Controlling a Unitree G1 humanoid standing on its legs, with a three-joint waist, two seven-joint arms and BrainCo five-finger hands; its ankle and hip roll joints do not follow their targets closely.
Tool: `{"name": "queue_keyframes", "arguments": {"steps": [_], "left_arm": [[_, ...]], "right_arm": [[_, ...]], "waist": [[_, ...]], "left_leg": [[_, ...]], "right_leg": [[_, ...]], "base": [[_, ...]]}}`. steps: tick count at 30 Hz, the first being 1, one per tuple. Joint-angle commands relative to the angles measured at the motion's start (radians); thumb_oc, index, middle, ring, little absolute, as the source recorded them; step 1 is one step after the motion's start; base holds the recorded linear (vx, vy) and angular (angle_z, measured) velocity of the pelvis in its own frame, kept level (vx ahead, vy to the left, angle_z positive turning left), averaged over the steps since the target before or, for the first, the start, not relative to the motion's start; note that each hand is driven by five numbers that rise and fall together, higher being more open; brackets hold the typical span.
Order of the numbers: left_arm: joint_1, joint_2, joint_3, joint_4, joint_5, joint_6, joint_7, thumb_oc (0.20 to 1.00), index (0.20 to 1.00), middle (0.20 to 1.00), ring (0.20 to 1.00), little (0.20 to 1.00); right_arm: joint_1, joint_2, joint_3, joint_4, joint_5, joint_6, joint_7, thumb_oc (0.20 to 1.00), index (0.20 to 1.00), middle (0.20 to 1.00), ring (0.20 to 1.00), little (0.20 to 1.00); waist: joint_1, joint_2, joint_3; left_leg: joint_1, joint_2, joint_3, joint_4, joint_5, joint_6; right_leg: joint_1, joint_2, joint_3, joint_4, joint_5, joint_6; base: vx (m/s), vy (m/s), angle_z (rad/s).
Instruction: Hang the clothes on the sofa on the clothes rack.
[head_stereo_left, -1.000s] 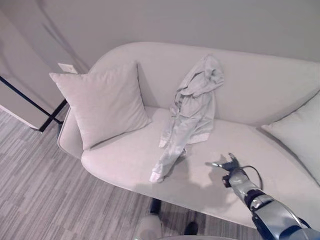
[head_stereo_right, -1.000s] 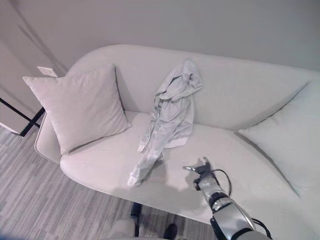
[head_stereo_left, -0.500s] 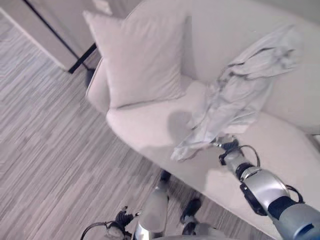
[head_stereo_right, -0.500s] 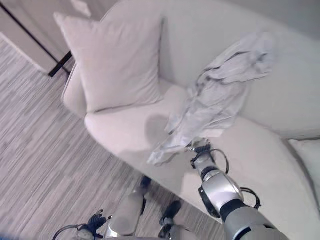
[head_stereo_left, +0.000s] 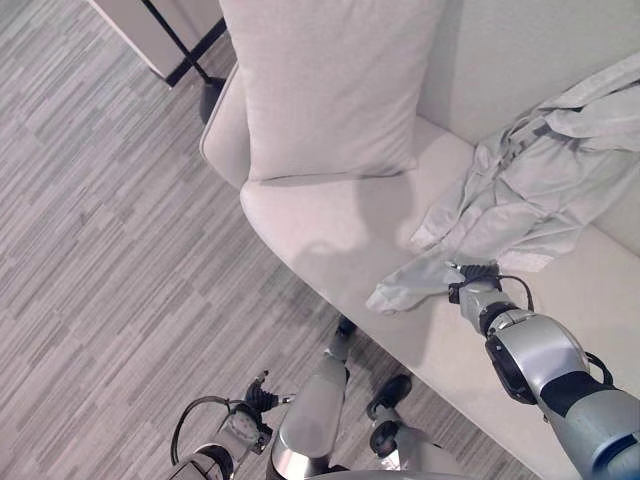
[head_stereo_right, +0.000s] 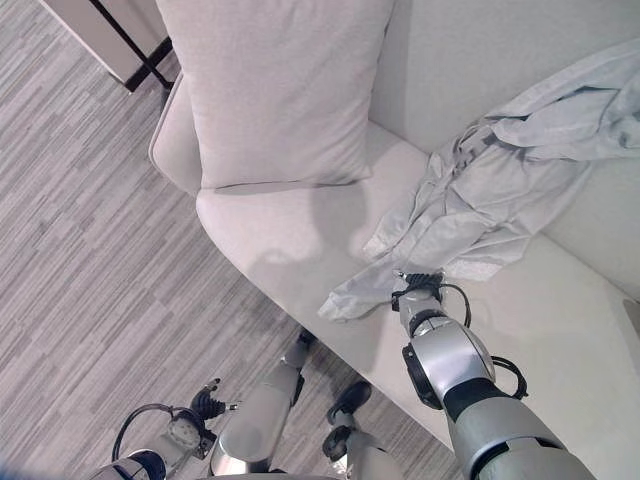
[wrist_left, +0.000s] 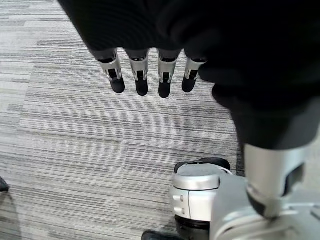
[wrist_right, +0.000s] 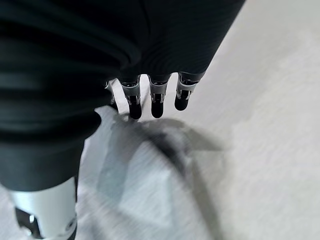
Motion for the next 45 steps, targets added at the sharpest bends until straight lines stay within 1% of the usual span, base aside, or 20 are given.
{"name": "queue_keyframes", "arguments": {"steps": [1,3,4,7,13,22,23,24,26,28,29,30,31,32,39,41,42,43,44,45], "left_arm": [[-0.041,-0.035,-0.077,0.013,0.031,-0.009,0.018,1.000,1.000,1.000,1.000,1.000],[-0.051,-0.032,-0.102,-0.019,0.049,-0.008,0.012,1.000,1.000,1.000,1.000,1.000],[-0.055,-0.028,-0.106,-0.030,0.055,-0.009,0.011,1.000,1.000,1.000,1.000,1.000],[-0.063,-0.019,-0.100,-0.052,0.065,-0.013,0.005,1.000,1.000,1.000,1.000,1.000],[-0.042,-0.029,-0.045,0.024,0.077,-0.007,0.013,1.000,1.000,1.000,1.000,1.000],[-0.042,-0.008,0.043,0.078,0.115,0.003,0.040,1.000,1.000,1.000,1.000,1.000],[-0.038,0.001,0.085,0.093,0.111,0.007,0.045,1.000,1.000,1.000,1.000,1.000],[-0.038,0.001,0.085,0.093,0.111,0.007,0.045,1.000,1.000,1.000,1.000,1.000],[-0.019,0.019,0.162,0.082,0.092,0.014,0.056,1.000,1.000,1.000,1.000,1.000],[0.009,0.040,0.225,0.049,0.081,0.017,0.058,1.000,1.000,1.000,1.000,1.000],[0.013,0.040,0.225,0.047,0.081,0.017,0.058,1.000,1.000,1.000,1.000,1.000],[0.047,0.064,0.269,-0.001,0.080,0.015,0.052,1.000,1.000,1.000,1.000,1.000],[0.050,0.064,0.269,-0.001,0.079,0.016,0.052,1.000,1.000,1.000,1.000,1.000],[0.079,0.088,0.295,-0.083,0.081,0.008,0.040,1.000,1.000,1.000,1.000,1.000],[0.162,0.154,0.343,-0.385,0.105,0.005,-0.014,1.000,1.000,1.000,1.000,1.000],[0.179,0.163,0.350,-0.451,0.104,0.005,-0.033,1.000,1.000,1.000,1.000,1.000],[0.181,0.175,0.343,-0.498,0.113,-0.001,-0.053,1.000,1.000,1.000,1.000,1.000],[0.181,0.175,0.345,-0.499,0.113,0.000,-0.053,1.000,1.000,1.000,1.000,1.000],[0.178,0.182,0.327,-0.526,0.110,0.006,-0.071,1.000,1.000,1.000,1.000,1.000],[0.178,0.182,0.329,-0.526,0.110,0.006,-0.071,1.000,1.000,1.000,1.000,1.000]], "right_arm": [[0.027,-0.028,-0.020,0.056,0.020,0.049,0.027,1.000,1.000,1.000,1.000,1.000],[0.029,-0.036,-0.044,0.070,0.055,0.056,0.045,1.000,1.000,1.000,1.000,1.000],[0.030,-0.037,-0.048,0.070,0.070,0.055,0.053,0.200,0.200,0.200,0.200,0.200],[0.038,-0.018,-0.028,0.045,0.087,0.036,0.086,0.200,0.200,0.200,0.200,0.200],[0.072,0.042,0.005,-0.003,0.112,0.003,0.130,0.200,0.200,0.200,0.200,0.200],[0.297,0.033,-0.086,-0.162,0.367,-0.116,0.172,0.200,0.200,0.200,0.200,0.200],[0.369,0.051,-0.090,-0.292,0.447,-0.154,0.190,0.200,0.200,0.200,0.200,0.200],[0.370,0.051,-0.089,-0.293,0.447,-0.154,0.189,0.200,0.200,0.200,0.200,0.200],[0.502,0.058,-0.053,-0.640,0.493,-0.205,0.219,0.200,0.200,0.200,0.200,0.200],[0.611,0.002,-0.040,-0.935,0.490,-0.230,0.243,0.200,0.200,0.200,0.200,0.200],[0.619,0.002,-0.038,-0.943,0.488,-0.228,0.239,0.200,0.200,0.200,0.200,0.200],[0.701,-0.071,-0.067,-1.125,0.513,-0.251,0.288,0.200,0.200,0.200,0.200,0.200],[0.704,-0.071,-0.064,-1.127,0.513,-0.250,0.287,0.200,0.200,0.200,0.200,0.200],[0.756,-0.131,-0.113,-1.267,0.520,-0.268,0.322,0.200,0.200,0.200,0.200,0.200],[0.790,-0.171,-0.223,-1.479,0.511,-0.293,0.347,0.200,0.200,0.200,0.200,0.200],[0.770,-0.172,-0.224,-1.470,0.416,-0.265,0.323,0.200,0.200,0.200,0.200,0.200],[0.721,-0.206,-0.181,-1.379,0.231,-0.175,0.288,0.200,0.200,0.200,0.200,0.200],[0.719,-0.206,-0.180,-1.378,0.231,-0.175,0.287,0.523,0.523,0.523,0.523,0.523],[0.653,-0.223,-0.120,-1.302,0.179,-0.099,0.298,1.000,1.000,1.000,1.000,1.000],[0.648,-0.223,-0.118,-1.298,0.180,-0.100,0.299,1.000,1.000,1.000,1.000,1.000]], "waist": [[0.056,0.012,0.002],[0.072,0.020,0.007],[0.079,0.024,0.012],[0.091,0.028,0.019],[0.069,-0.013,-0.004],[-0.067,-0.066,-0.075],[-0.107,-0.078,-0.091],[-0.107,-0.079,-0.091],[-0.162,-0.091,-0.108],[-0.188,-0.099,-0.127],[-0.188,-0.098,-0.128],[-0.203,-0.096,-0.156],[-0.203,-0.100,-0.157],[-0.216,-0.093,-0.191],[-0.235,-0.076,-0.293],[-0.236,-0.074,-0.310],[-0.236,-0.074,-0.322],[-0.237,-0.074,-0.320],[-0.234,-0.077,-0.320],[-0.235,-0.077,-0.318]], "left_leg": [[-0.080,-0.009,0.026,0.106,-0.098,0.004],[-0.102,-0.022,0.023,0.114,-0.102,0.003],[-0.114,-0.025,0.022,0.114,-0.102,0.002],[-0.136,-0.029,0.028,0.111,-0.101,0.001],[-0.125,-0.022,0.052,0.107,-0.116,0.006],[0.012,-0.005,0.086,0.030,-0.117,0.013],[0.062,-0.002,0.106,-0.004,-0.111,0.018],[0.063,-0.002,0.106,-0.006,-0.110,0.018],[0.146,0.003,0.148,-0.061,-0.098,0.025],[0.206,0.005,0.182,-0.093,-0.098,0.034],[0.210,0.004,0.183,-0.095,-0.097,0.034],[0.246,-0.004,0.211,-0.092,-0.095,0.051],[0.262,-0.004,0.207,-0.099,-0.113,0.044],[0.291,-0.015,0.227,-0.096,-0.108,0.059],[0.380,-0.048,0.244,-0.109,-0.139,0.073],[0.406,-0.052,0.251,-0.111,-0.147,0.075],[0.427,-0.055,0.256,-0.113,-0.155,0.077],[0.428,-0.054,0.257,-0.113,-0.155,0.077],[0.433,-0.053,0.262,-0.113,-0.157,0.077],[0.433,-0.052,0.263,-0.113,-0.157,0.077]], "right_leg": [[-0.004,-0.149,0.061,0.037,0.061,0.095],[-0.007,-0.153,0.044,0.025,0.060,0.098],[-0.011,-0.155,0.037,0.019,0.064,0.101],[-0.023,-0.163,0.024,0.008,0.073,0.109],[-0.024,-0.165,0.040,-0.003,0.087,0.111],[0.012,-0.178,0.084,0.071,0.079,0.109],[0.018,-0.184,0.097,0.112,0.072,0.109],[0.018,-0.184,0.097,0.113,0.071,0.109],[0.017,-0.194,0.119,0.182,0.064,0.111],[0.022,-0.205,0.125,0.213,0.065,0.116],[0.023,-0.206,0.126,0.214,0.065,0.117],[0.033,-0.221,0.110,0.215,0.100,0.120],[0.041,-0.221,0.122,0.222,0.081,0.131],[0.061,-0.235,0.108,0.212,0.122,0.135],[0.161,-0.259,0.087,0.176,0.165,0.162],[0.184,-0.261,0.090,0.167,0.174,0.165],[0.198,-0.262,0.097,0.156,0.182,0.164],[0.200,-0.262,0.097,0.156,0.182,0.164],[0.203,-0.258,0.105,0.147,0.184,0.159],[0.203,-0.258,0.106,0.147,0.184,0.159]], "base": [[0.05,0.008,-0.01],[0.03,0.009,0.10],[0.01,0.016,0.13],[0.01,0.037,0.08],[0.03,0.030,-0.04],[0.03,0.031,-0.06],[0.05,0.057,-0.13],[0.05,0.099,-0.23],[0.04,0.109,-0.41],[0.04,0.074,-0.56],[0.04,0.096,-0.63],[0.09,0.042,-0.66],[0.11,0.091,-0.51],[0.09,0.022,-0.36],[0.12,0.024,-0.09],[0.12,0.004,-0.06],[0.05,0.001,-0.01],[0.05,-0.006,-0.05],[0.01,-0.007,-0.08],[0.01,-0.007,-0.08]]}}
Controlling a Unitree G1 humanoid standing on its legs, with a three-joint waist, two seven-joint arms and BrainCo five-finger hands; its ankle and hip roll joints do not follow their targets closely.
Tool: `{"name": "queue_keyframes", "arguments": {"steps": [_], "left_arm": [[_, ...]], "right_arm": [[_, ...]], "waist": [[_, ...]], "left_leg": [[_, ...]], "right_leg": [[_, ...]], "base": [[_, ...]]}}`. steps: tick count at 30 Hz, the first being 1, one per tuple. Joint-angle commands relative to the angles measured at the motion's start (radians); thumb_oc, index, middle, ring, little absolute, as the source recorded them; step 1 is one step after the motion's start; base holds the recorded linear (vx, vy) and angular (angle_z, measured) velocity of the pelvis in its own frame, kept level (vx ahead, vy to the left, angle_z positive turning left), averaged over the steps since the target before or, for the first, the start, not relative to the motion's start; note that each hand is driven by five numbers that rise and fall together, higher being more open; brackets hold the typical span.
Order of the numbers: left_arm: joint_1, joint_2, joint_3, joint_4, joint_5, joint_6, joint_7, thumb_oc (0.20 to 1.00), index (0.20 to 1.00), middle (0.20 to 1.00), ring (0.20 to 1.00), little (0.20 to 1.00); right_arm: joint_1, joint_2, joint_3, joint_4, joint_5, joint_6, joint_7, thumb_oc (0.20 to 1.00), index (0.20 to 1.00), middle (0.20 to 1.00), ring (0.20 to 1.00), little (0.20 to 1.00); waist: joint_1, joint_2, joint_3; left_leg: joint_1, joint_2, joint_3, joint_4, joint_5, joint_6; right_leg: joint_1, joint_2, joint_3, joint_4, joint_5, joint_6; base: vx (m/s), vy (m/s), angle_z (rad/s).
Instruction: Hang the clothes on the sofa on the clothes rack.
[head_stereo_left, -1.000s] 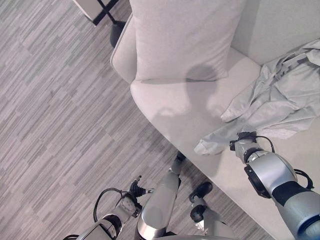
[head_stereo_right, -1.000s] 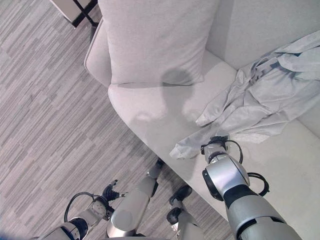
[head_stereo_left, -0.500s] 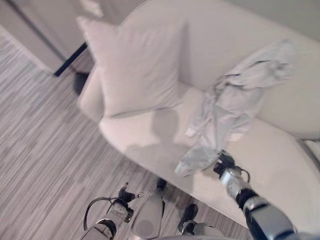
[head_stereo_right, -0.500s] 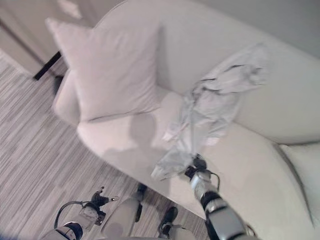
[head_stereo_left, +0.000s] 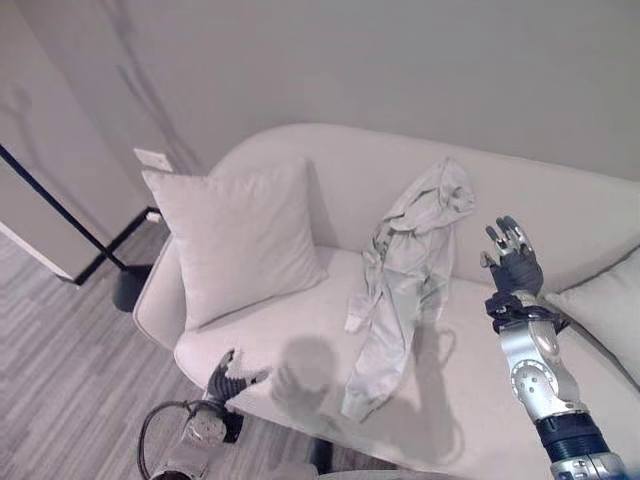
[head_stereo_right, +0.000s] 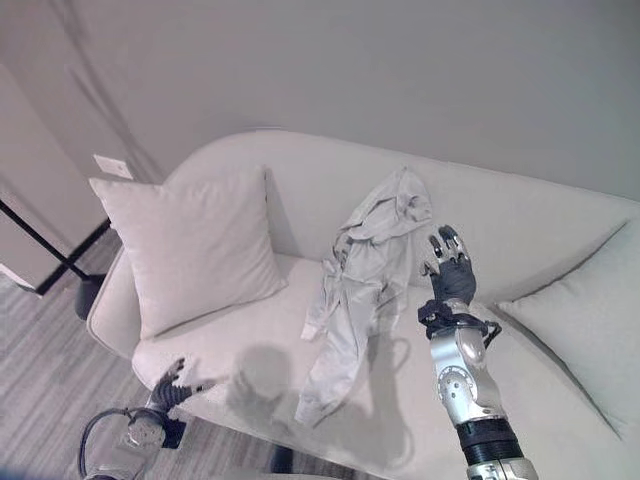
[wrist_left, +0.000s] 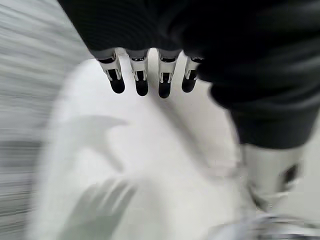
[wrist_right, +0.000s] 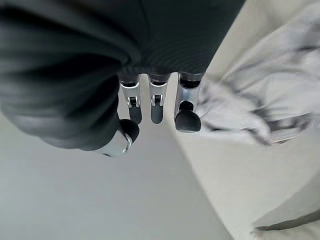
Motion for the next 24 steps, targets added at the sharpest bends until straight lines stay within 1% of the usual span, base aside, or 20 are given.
{"name": "queue_keyframes", "arguments": {"steps": [1,2,3,4,5,6,7,8,9,10,11,13,14,17,18,19,24], "left_arm": [[-0.064,0.041,-0.016,0.036,0.039,-0.024,-0.026,1.000,1.000,1.000,1.000,1.000],[-0.063,0.035,-0.038,0.036,0.023,-0.019,-0.046,1.000,1.000,1.000,1.000,1.000],[-0.064,0.031,-0.043,0.040,0.017,-0.016,-0.049,1.000,1.000,1.000,1.000,1.000],[-0.071,0.023,-0.055,0.056,0.004,-0.015,-0.051,1.000,1.000,1.000,1.000,1.000],[-0.084,0.006,-0.081,0.071,-0.001,-0.020,-0.037,1.000,1.000,1.000,1.000,1.000],[-0.085,0.006,-0.080,0.072,-0.001,-0.021,-0.037,1.000,1.000,1.000,1.000,1.000],[-0.106,-0.015,-0.127,0.109,0.018,-0.034,0.014,1.000,1.000,1.000,1.000,1.000],[-0.108,-0.015,-0.127,0.111,0.018,-0.035,0.014,1.000,1.000,1.000,1.000,1.000],[-0.129,-0.025,-0.159,0.147,0.020,-0.042,0.031,1.000,1.000,1.000,1.000,1.000],[-0.151,-0.029,-0.190,0.205,0.027,-0.050,0.063,1.000,1.000,1.000,1.000,1.000],[-0.154,-0.030,-0.190,0.207,0.027,-0.052,0.064,1.000,1.000,1.000,1.000,1.000],[-0.181,-0.038,-0.222,0.269,0.040,-0.055,0.093,1.000,1.000,1.000,1.000,1.000],[-0.200,-0.050,-0.249,0.317,0.052,-0.055,0.108,1.000,1.000,1.000,1.000,1.000],[-0.217,-0.073,-0.278,0.365,0.063,-0.053,0.133,1.000,1.000,1.000,1.000,1.000],[-0.219,-0.074,-0.279,0.367,0.063,-0.054,0.134,1.000,1.000,1.000,1.000,1.000],[-0.229,-0.099,-0.296,0.400,0.065,-0.054,0.155,1.000,1.000,1.000,1.000,1.000],[-0.248,-0.102,-0.347,0.402,0.093,-0.060,0.174,1.000,1.000,1.000,1.000,1.000]], "right_arm": [[-0.099,-0.015,0.023,0.024,-0.125,0.077,-0.007,1.000,1.000,1.000,1.000,1.000],[-0.178,0.002,0.103,0.175,-0.200,0.143,0.015,1.000,1.000,1.000,1.000,1.000],[-0.216,0.017,0.129,0.245,-0.242,0.169,0.016,1.000,1.000,1.000,1.000,1.000],[-0.285,0.045,0.168,0.374,-0.339,0.198,0.003,1.000,1.000,1.000,1.000,1.000],[-0.414,0.094,0.220,0.606,-0.503,0.231,-0.054,1.000,1.000,1.000,1.000,1.000],[-0.418,0.095,0.221,0.610,-0.503,0.229,-0.054,1.000,1.000,1.000,1.000,1.000],[-0.526,0.131,0.238,0.825,-0.591,0.233,-0.135,1.000,1.000,1.000,1.000,1.000],[-0.529,0.131,0.238,0.828,-0.590,0.231,-0.135,1.000,1.000,1.000,1.000,1.000],[-0.584,0.135,0.240,0.934,-0.611,0.232,-0.163,1.000,1.000,1.000,1.000,1.000],[-0.654,0.129,0.244,1.048,-0.617,0.234,-0.208,1.000,1.000,1.000,1.000,1.000],[-0.656,0.129,0.244,1.051,-0.617,0.233,-0.207,1.000,1.000,1.000,1.000,1.000],[-0.705,0.114,0.243,1.142,-0.625,0.239,-0.244,1.000,1.000,1.000,1.000,1.000],[-0.731,0.097,0.245,1.205,-0.648,0.247,-0.280,1.000,1.000,1.000,1.000,1.000],[-0.734,0.073,0.253,1.246,-0.698,0.270,-0.360,1.000,1.000,1.000,1.000,1.000],[-0.734,0.073,0.253,1.246,-0.698,0.270,-0.361,1.000,1.000,1.000,1.000,1.000],[-0.712,0.090,0.254,1.253,-0.732,0.289,-0.416,1.000,1.000,1.000,1.000,1.000],[-0.725,0.115,0.241,1.287,-0.686,0.279,-0.407,1.000,1.000,1.000,1.000,1.000]], "waist": [[0.023,-0.029,0.019],[0.033,-0.035,0.030],[0.037,-0.036,0.036],[0.048,-0.037,0.047],[0.072,-0.033,0.077],[0.071,-0.033,0.078],[0.105,-0.031,0.115],[0.105,-0.031,0.115],[0.125,-0.034,0.139],[0.155,-0.038,0.170],[0.155,-0.038,0.170],[0.184,-0.038,0.209],[0.206,-0.041,0.232],[0.230,-0.043,0.256],[0.230,-0.042,0.255],[0.242,-0.044,0.271],[0.260,-0.031,0.298]], "left_leg": [[0.031,0.004,0.037,0.001,-0.070,-0.020],[0.027,0.009,0.042,0.001,-0.066,-0.021],[0.021,0.010,0.042,0.001,-0.063,-0.021],[0.010,0.014,0.041,0.001,-0.058,-0.023],[-0.020,0.023,0.036,0.001,-0.046,-0.027],[-0.020,0.023,0.036,0.001,-0.046,-0.027],[-0.070,0.028,0.026,0.010,-0.034,-0.030],[-0.071,0.029,0.027,0.010,-0.034,-0.030],[-0.099,0.033,0.022,0.018,-0.027,-0.032],[-0.146,0.037,0.010,0.041,-0.022,-0.032],[-0.149,0.037,0.011,0.043,-0.023,-0.032],[-0.209,0.044,-0.004,0.081,-0.021,-0.036],[-0.245,0.050,-0.023,0.099,-0.038,-0.049],[-0.295,0.050,-0.038,0.119,-0.034,-0.056],[-0.297,0.050,-0.039,0.120,-0.034,-0.056],[-0.328,0.055,-0.044,0.136,-0.035,-0.059],[-0.383,0.055,-0.052,0.154,-0.030,-0.063]], "right_leg": [[-0.008,-0.111,-0.004,0.033,0.221,0.076],[-0.012,-0.108,-0.002,0.026,0.228,0.075],[-0.015,-0.107,-0.003,0.023,0.231,0.074],[-0.020,-0.103,-0.007,0.017,0.232,0.072],[-0.035,-0.092,-0.010,0.000,0.225,0.068],[-0.036,-0.092,-0.010,0.000,0.225,0.067],[-0.054,-0.081,-0.016,-0.023,0.216,0.065],[-0.055,-0.081,-0.015,-0.023,0.217,0.064],[-0.069,-0.074,-0.021,-0.032,0.215,0.062],[-0.086,-0.065,-0.025,-0.044,0.211,0.059],[-0.088,-0.065,-0.025,-0.044,0.211,0.058],[-0.111,-0.058,-0.033,-0.053,0.207,0.054],[-0.122,-0.046,-0.032,-0.060,0.191,0.059],[-0.140,-0.036,-0.042,-0.077,0.195,0.057],[-0.141,-0.036,-0.042,-0.078,0.195,0.057],[-0.155,-0.032,-0.041,-0.088,0.199,0.056],[-0.191,-0.028,-0.046,-0.087,0.194,0.052]], "base": [[-0.01,-0.032,-0.10],[-0.02,-0.041,-0.06],[-0.03,-0.055,-0.11],[-0.08,-0.041,-0.09],[-0.08,-0.032,-0.08],[-0.19,-0.052,0.02],[-0.12,-0.034,0.13],[-0.18,-0.057,0.18],[-0.14,-0.071,0.19],[-0.14,-0.071,0.14],[-0.13,-0.067,0.16],[-0.09,-0.071,0.18],[-0.06,-0.101,0.18],[-0.02,-0.050,0.17],[-0.02,-0.017,0.15],[-0.02,-0.011,0.06],[-0.03,-0.014,0.04]]}}
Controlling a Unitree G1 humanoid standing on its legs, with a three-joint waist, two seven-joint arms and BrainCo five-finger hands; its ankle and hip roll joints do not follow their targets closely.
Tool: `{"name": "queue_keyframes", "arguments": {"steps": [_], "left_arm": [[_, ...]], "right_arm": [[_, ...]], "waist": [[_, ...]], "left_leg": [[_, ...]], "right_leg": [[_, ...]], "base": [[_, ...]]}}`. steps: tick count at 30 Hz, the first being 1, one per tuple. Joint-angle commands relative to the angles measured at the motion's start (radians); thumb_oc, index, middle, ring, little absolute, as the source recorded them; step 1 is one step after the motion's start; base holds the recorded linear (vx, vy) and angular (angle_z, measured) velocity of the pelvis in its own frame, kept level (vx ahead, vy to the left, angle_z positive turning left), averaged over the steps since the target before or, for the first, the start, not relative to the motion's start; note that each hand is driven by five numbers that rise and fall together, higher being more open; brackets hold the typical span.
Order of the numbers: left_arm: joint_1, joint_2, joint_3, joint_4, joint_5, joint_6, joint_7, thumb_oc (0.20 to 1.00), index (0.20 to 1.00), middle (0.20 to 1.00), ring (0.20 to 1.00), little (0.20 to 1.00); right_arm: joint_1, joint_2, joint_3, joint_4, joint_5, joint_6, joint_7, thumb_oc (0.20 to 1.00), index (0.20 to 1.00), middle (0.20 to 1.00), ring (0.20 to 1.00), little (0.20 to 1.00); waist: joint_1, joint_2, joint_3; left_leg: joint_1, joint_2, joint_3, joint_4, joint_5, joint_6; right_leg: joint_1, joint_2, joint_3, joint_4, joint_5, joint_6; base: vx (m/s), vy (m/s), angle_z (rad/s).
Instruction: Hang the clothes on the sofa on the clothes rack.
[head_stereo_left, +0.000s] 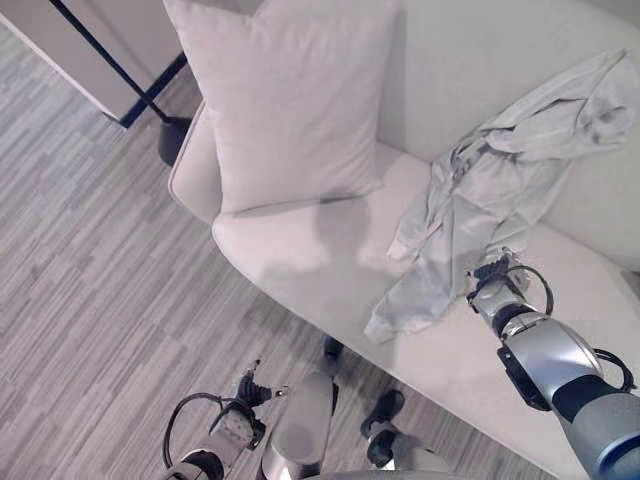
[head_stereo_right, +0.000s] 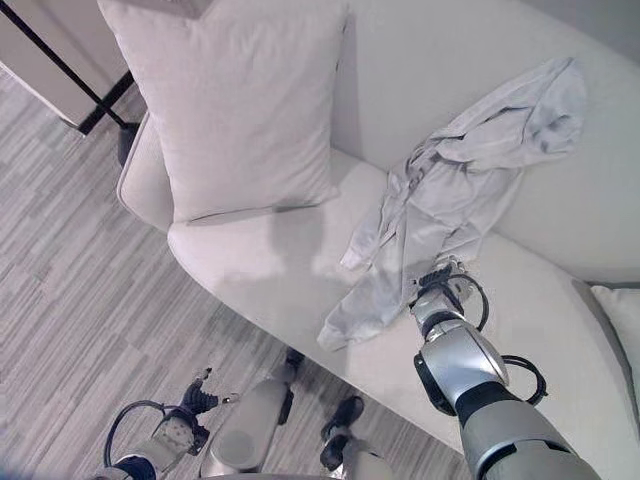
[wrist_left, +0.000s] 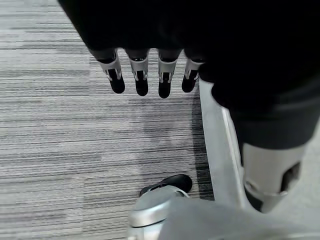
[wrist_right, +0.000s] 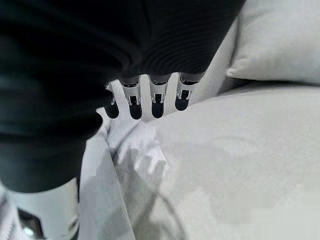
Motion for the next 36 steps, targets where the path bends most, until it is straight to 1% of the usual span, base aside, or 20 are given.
{"name": "queue_keyframes", "arguments": {"steps": [1,3,5,7,9,12,14,16,17,18,19,22,23,25,27,28,29,34,35,36], "left_arm": [[-0.039,-0.006,-0.066,-0.011,0.059,-0.022,0.036,1.000,1.000,1.000,1.000,1.000],[-0.048,-0.003,-0.082,-0.030,0.059,-0.028,0.043,1.000,1.000,1.000,1.000,1.000],[-0.050,-0.002,-0.102,-0.046,0.067,-0.040,0.058,1.000,1.000,1.000,1.000,1.000],[-0.046,0.005,-0.113,-0.058,0.077,-0.039,0.063,1.000,1.000,1.000,1.000,1.000],[-0.044,0.003,-0.119,-0.043,0.083,-0.040,0.066,1.000,1.000,1.000,1.000,1.000],[-0.036,-0.005,-0.125,0.013,0.090,-0.031,0.081,1.000,1.000,1.000,1.000,1.000],[-0.041,-0.008,-0.124,0.031,0.090,-0.029,0.084,1.000,1.000,1.000,1.000,1.000],[-0.050,-0.011,-0.126,0.048,0.087,-0.026,0.086,1.000,1.000,1.000,1.000,1.000],[-0.050,-0.011,-0.126,0.049,0.087,-0.026,0.086,1.000,1.000,1.000,1.000,1.000],[-0.068,-0.007,-0.139,0.055,0.092,-0.024,0.089,1.000,1.000,1.000,1.000,1.000],[-0.086,-0.007,-0.154,0.057,0.098,-0.024,0.090,1.000,1.000,1.000,1.000,1.000],[-0.112,-0.005,-0.169,0.049,0.101,-0.021,0.091,1.000,1.000,1.000,1.000,1.000],[-0.129,-0.008,-0.179,0.047,0.100,-0.019,0.093,1.000,1.000,1.000,1.000,1.000],[-0.137,-0.011,-0.181,0.045,0.098,-0.016,0.094,1.000,1.000,1.000,1.000,1.000],[-0.151,-0.016,-0.185,0.037,0.093,-0.012,0.093,1.000,1.000,1.000,1.000,1.000],[-0.157,-0.013,-0.188,0.017,0.099,-0.012,0.093,1.000,1.000,1.000,1.000,1.000],[-0.157,-0.007,-0.189,0.004,0.106,-0.012,0.089,1.000,1.000,1.000,1.000,1.000],[-0.147,-0.001,-0.187,-0.024,0.121,-0.009,0.082,1.000,1.000,1.000,1.000,1.000],[-0.124,0.004,-0.178,-0.036,0.127,-0.008,0.075,1.000,1.000,1.000,1.000,1.000],[-0.115,0.007,-0.174,-0.036,0.134,-0.007,0.071,1.000,1.000,1.000,1.000,1.000]], "right_arm": [[-0.027,-0.039,-0.005,0.016,0.036,-0.007,-0.031,1.000,1.000,1.000,1.000,1.000],[-0.037,-0.041,-0.030,0.031,0.092,-0.019,-0.028,1.000,1.000,1.000,1.000,1.000],[-0.058,-0.052,-0.044,0.029,0.145,-0.042,-0.046,1.000,1.000,1.000,1.000,1.000],[-0.085,-0.048,-0.060,0.028,0.204,-0.060,-0.046,1.000,1.000,1.000,1.000,1.000],[-0.101,-0.041,-0.066,0.029,0.230,-0.071,-0.046,1.000,1.000,1.000,1.000,1.000],[-0.171,-0.024,-0.075,0.034,0.312,-0.092,-0.046,1.000,1.000,1.000,1.000,1.000],[-0.185,-0.019,-0.076,0.034,0.329,-0.093,-0.041,1.000,1.000,1.000,1.000,1.000],[-0.207,-0.011,-0.100,0.041,0.397,-0.106,-0.031,1.000,1.000,1.000,1.000,1.000],[-0.208,-0.011,-0.100,0.041,0.397,-0.107,-0.031,1.000,1.000,1.000,1.000,1.000],[-0.251,0.001,-0.110,0.044,0.480,-0.116,-0.011,1.000,1.000,1.000,1.000,1.000],[-0.282,0.008,-0.084,0.043,0.474,-0.108,-0.004,1.000,1.000,1.000,1.000,1.000],[-0.306,0.026,-0.063,0.052,0.465,-0.093,0.004,1.000,1.000,1.000,1.000,1.000],[-0.322,0.049,-0.033,0.064,0.426,-0.073,0.003,1.000,1.000,1.000,1.000,1.000],[-0.329,0.062,-0.022,0.074,0.407,-0.060,0.007,1.000,1.000,1.000,1.000,1.000],[-0.325,0.091,0.000,0.089,0.363,-0.030,0.025,0.200,0.200,0.200,0.200,0.200],[-0.312,0.125,0.052,0.085,0.261,-0.006,0.038,0.200,0.200,0.200,0.200,0.200],[-0.303,0.142,0.075,0.086,0.213,0.005,0.054,0.200,0.200,0.200,0.200,0.200],[-0.265,0.169,0.106,0.086,0.137,0.023,0.085,0.200,0.200,0.200,0.200,0.200],[-0.218,0.170,0.123,0.085,0.062,0.040,0.096,0.200,0.200,0.200,0.200,0.200],[-0.201,0.168,0.122,0.080,0.043,0.040,0.098,0.200,0.200,0.200,0.200,0.200]], "waist": [[0.044,0.005,0.008],[0.058,0.023,0.022],[0.077,0.044,0.040],[0.089,0.051,0.043],[0.094,0.050,0.044],[0.122,0.041,0.045],[0.128,0.036,0.043],[0.136,0.029,0.043],[0.136,0.029,0.043],[0.146,0.023,0.050],[0.153,0.018,0.060],[0.162,0.018,0.074],[0.170,0.018,0.082],[0.173,0.018,0.087],[0.184,0.019,0.098],[0.193,0.024,0.109],[0.195,0.026,0.114],[0.193,0.026,0.119],[0.189,0.027,0.119],[0.185,0.027,0.120]], "left_leg": [[-0.013,0.003,0.017,0.024,-0.071,-0.041],[-0.035,-0.002,0.011,0.019,-0.063,-0.044],[-0.067,-0.009,0.009,0.022,-0.062,-0.046],[-0.092,-0.009,0.012,0.039,-0.070,-0.047],[-0.108,-0.010,0.017,0.054,-0.079,-0.047],[-0.160,0.004,0.030,0.095,-0.098,-0.048],[-0.172,0.007,0.034,0.097,-0.100,-0.049],[-0.178,0.009,0.038,0.091,-0.101,-0.050],[-0.178,0.009,0.038,0.091,-0.100,-0.050],[-0.183,0.012,0.045,0.079,-0.098,-0.055],[-0.187,0.013,0.051,0.072,-0.096,-0.057],[-0.193,0.015,0.056,0.070,-0.094,-0.061],[-0.200,0.016,0.062,0.070,-0.094,-0.063],[-0.206,0.017,0.062,0.071,-0.094,-0.064],[-0.215,0.018,0.061,0.078,-0.095,-0.065],[-0.224,0.017,0.058,0.088,-0.097,-0.065],[-0.227,0.016,0.056,0.093,-0.098,-0.064],[-0.232,0.017,0.050,0.107,-0.104,-0.062],[-0.226,0.019,0.046,0.111,-0.106,-0.060],[-0.223,0.021,0.044,0.111,-0.107,-0.060]], "right_leg": [[0.060,-0.106,0.020,-0.025,0.148,0.090],[0.043,-0.109,0.009,-0.030,0.141,0.088],[0.025,-0.112,0.001,-0.047,0.139,0.090],[0.017,-0.113,0.003,-0.062,0.141,0.090],[0.009,-0.113,0.004,-0.069,0.146,0.091],[-0.002,-0.116,0.004,-0.100,0.177,0.103],[-0.005,-0.115,0.003,-0.108,0.187,0.105],[-0.005,-0.114,-0.005,-0.117,0.199,0.107],[-0.005,-0.114,-0.005,-0.117,0.199,0.107],[-0.005,-0.112,-0.017,-0.123,0.208,0.109],[-0.008,-0.110,-0.022,-0.125,0.209,0.108],[-0.013,-0.108,-0.033,-0.125,0.205,0.106],[-0.016,-0.105,-0.043,-0.126,0.202,0.105],[-0.018,-0.103,-0.049,-0.126,0.201,0.105],[-0.022,-0.100,-0.057,-0.123,0.199,0.104],[-0.026,-0.098,-0.060,-0.121,0.198,0.103],[-0.026,-0.096,-0.059,-0.121,0.195,0.102],[-0.026,-0.091,-0.055,-0.121,0.190,0.099],[-0.024,-0.089,-0.050,-0.118,0.187,0.099],[-0.025,-0.087,-0.046,-0.115,0.184,0.098]], "base": [[-0.01,-0.006,0.11],[0.01,-0.006,0.11],[0.02,0.025,0.13],[0.02,0.023,0.10],[0.00,0.000,0.00],[0.00,-0.007,-0.02],[0.01,-0.015,-0.14],[0.02,-0.020,-0.14],[0.04,-0.014,-0.05],[0.04,-0.018,-0.05],[0.04,-0.030,-0.07],[0.01,-0.019,-0.01],[0.01,-0.032,0.04],[0.01,-0.039,0.02],[0.01,-0.050,-0.01],[-0.01,-0.044,-0.02],[0.00,-0.035,-0.01],[0.00,-0.003,0.01],[0.00,0.000,0.00],[0.00,0.000,0.00]]}}
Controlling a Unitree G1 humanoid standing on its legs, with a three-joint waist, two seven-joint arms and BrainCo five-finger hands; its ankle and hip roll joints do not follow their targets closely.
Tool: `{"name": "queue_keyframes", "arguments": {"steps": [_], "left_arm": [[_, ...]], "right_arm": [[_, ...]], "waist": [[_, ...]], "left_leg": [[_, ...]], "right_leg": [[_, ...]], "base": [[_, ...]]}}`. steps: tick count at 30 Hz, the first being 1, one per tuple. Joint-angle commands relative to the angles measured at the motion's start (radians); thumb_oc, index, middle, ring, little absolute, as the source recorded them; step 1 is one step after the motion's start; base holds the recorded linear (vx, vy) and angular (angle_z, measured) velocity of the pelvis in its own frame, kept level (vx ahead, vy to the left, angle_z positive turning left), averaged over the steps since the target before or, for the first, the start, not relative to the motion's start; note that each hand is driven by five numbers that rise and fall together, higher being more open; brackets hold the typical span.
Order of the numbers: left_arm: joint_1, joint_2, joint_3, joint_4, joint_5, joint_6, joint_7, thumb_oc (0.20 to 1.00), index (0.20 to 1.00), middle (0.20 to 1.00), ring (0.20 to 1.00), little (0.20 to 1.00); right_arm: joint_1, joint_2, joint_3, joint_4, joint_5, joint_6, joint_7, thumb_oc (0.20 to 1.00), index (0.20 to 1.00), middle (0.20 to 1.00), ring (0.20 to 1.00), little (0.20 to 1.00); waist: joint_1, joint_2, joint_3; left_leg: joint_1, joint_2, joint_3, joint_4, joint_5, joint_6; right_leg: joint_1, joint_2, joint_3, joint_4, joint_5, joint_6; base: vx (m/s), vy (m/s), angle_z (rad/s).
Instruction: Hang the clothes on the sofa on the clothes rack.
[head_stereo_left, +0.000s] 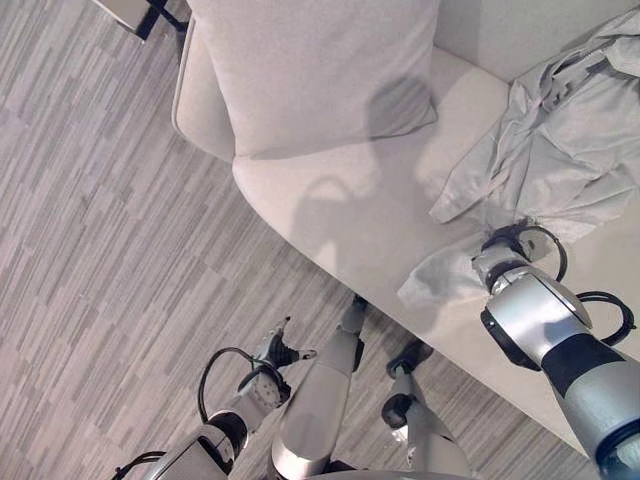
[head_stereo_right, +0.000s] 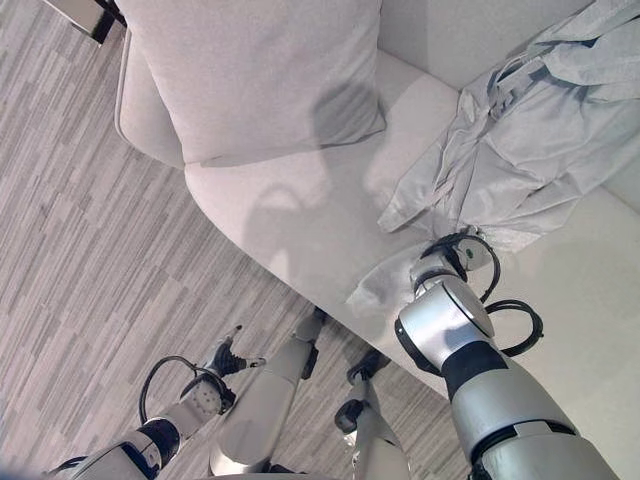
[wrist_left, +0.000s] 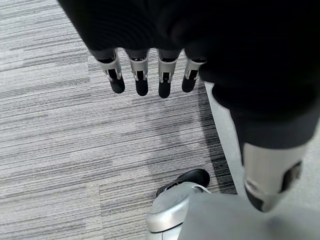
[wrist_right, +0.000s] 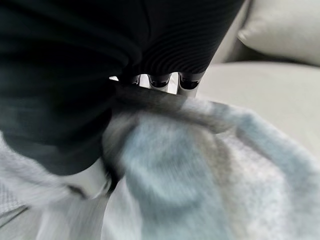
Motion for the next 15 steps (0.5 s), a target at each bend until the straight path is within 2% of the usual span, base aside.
{"name": "queue_keyframes", "arguments": {"steps": [1,6,9,12,13,15], "left_arm": [[0.005,0.042,-0.078,-0.018,0.052,0.004,-0.010,1.000,1.000,1.000,1.000,1.000],[0.028,0.037,-0.053,0.006,0.052,0.011,-0.007,1.000,1.000,1.000,1.000,1.000],[0.034,0.031,-0.029,0.048,0.043,0.017,-0.004,1.000,1.000,1.000,1.000,1.000],[0.012,0.031,-0.008,0.099,0.046,0.021,0.002,1.000,1.000,1.000,1.000,1.000],[0.003,0.033,0.000,0.110,0.048,0.024,0.003,1.000,1.000,1.000,1.000,1.000],[-0.009,0.034,0.022,0.127,0.049,0.027,0.001,1.000,1.000,1.000,1.000,1.000]], "right_arm": [[0.064,0.137,-0.094,-0.136,-0.125,-0.050,0.171,0.200,0.200,0.200,0.200,0.200],[0.117,0.105,-0.132,-0.149,-0.084,-0.072,0.163,0.200,0.200,0.200,0.200,0.200],[0.149,0.077,-0.189,-0.166,0.020,-0.114,0.160,0.200,0.200,0.200,0.200,0.200],[0.209,0.048,-0.279,-0.237,0.295,-0.216,0.184,0.200,0.200,0.200,0.200,0.200],[0.243,0.044,-0.320,-0.283,0.432,-0.263,0.197,0.200,0.200,0.200,0.200,0.200],[0.327,0.061,-0.341,-0.402,0.587,-0.317,0.238,0.200,0.200,0.200,0.200,0.200]], "waist": [[0.082,-0.031,0.056],[0.065,-0.032,0.053],[0.045,-0.041,0.044],[0.008,-0.057,0.031],[-0.013,-0.066,0.021],[-0.051,-0.086,0.002]], "left_leg": [[0.003,0.004,0.045,0.072,-0.107,-0.047],[0.029,0.009,0.044,0.071,-0.111,-0.046],[0.058,0.017,0.048,0.063,-0.111,-0.046],[0.088,0.021,0.062,0.050,-0.110,-0.051],[0.099,0.024,0.071,0.045,-0.110,-0.053],[0.120,0.025,0.085,0.030,-0.109,-0.054]], "right_leg": [[0.118,-0.132,-0.019,0.011,0.109,0.104],[0.125,-0.133,-0.010,0.021,0.106,0.103],[0.138,-0.135,-0.002,0.025,0.105,0.103],[0.151,-0.140,0.001,0.044,0.099,0.101],[0.155,-0.139,0.004,0.050,0.099,0.101],[0.161,-0.141,0.011,0.059,0.098,0.100]], "base": [[-0.01,0.013,0.06],[-0.02,0.018,0.05],[-0.01,0.005,0.03],[0.00,0.000,0.00],[0.01,0.001,0.03],[0.00,0.000,0.00]]}}
